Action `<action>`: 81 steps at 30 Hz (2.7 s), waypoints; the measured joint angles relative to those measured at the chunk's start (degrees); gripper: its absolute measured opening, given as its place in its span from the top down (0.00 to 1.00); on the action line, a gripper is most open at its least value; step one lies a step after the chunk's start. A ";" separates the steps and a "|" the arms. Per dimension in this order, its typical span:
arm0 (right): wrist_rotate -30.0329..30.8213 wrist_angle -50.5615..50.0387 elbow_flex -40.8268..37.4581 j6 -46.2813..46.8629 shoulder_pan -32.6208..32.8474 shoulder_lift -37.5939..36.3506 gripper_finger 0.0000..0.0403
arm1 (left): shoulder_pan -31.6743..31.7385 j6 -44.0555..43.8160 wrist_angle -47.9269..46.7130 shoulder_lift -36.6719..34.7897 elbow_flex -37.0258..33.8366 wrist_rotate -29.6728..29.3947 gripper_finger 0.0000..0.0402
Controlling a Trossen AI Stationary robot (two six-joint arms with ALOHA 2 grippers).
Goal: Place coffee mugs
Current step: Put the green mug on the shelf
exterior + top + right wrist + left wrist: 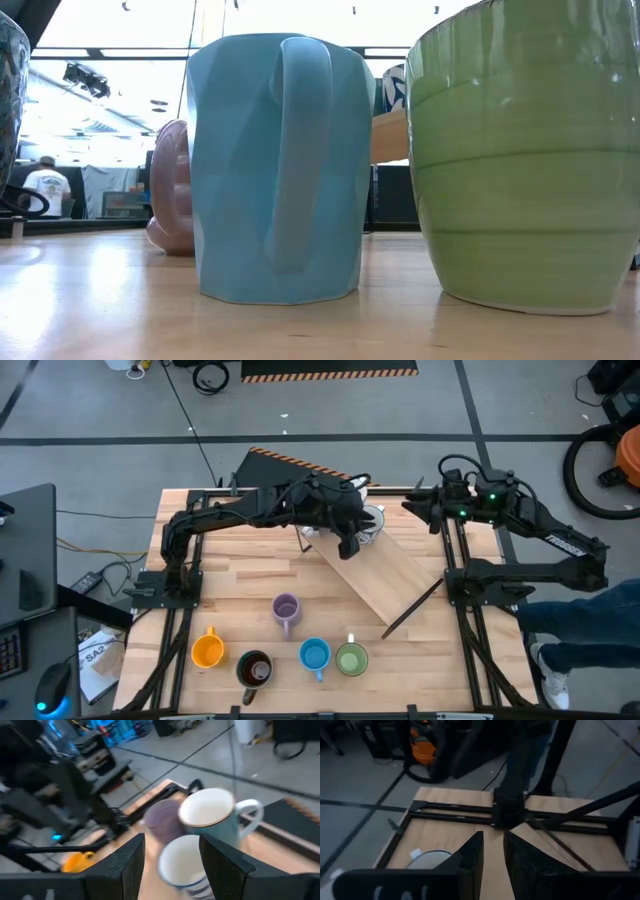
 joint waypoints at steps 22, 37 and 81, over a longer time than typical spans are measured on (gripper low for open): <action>-3.81 -9.48 -0.04 -6.11 17.95 -0.41 0.52 | -7.41 -27.24 -9.88 -0.26 0.04 12.01 0.80; 5.56 -9.62 -0.04 -8.78 31.74 3.48 0.52 | -19.16 -36.79 -26.03 0.77 0.12 3.88 0.78; 10.89 -3.03 -0.07 -7.32 54.12 16.82 0.52 | -30.94 -37.60 -21.08 13.82 -0.02 -1.90 0.68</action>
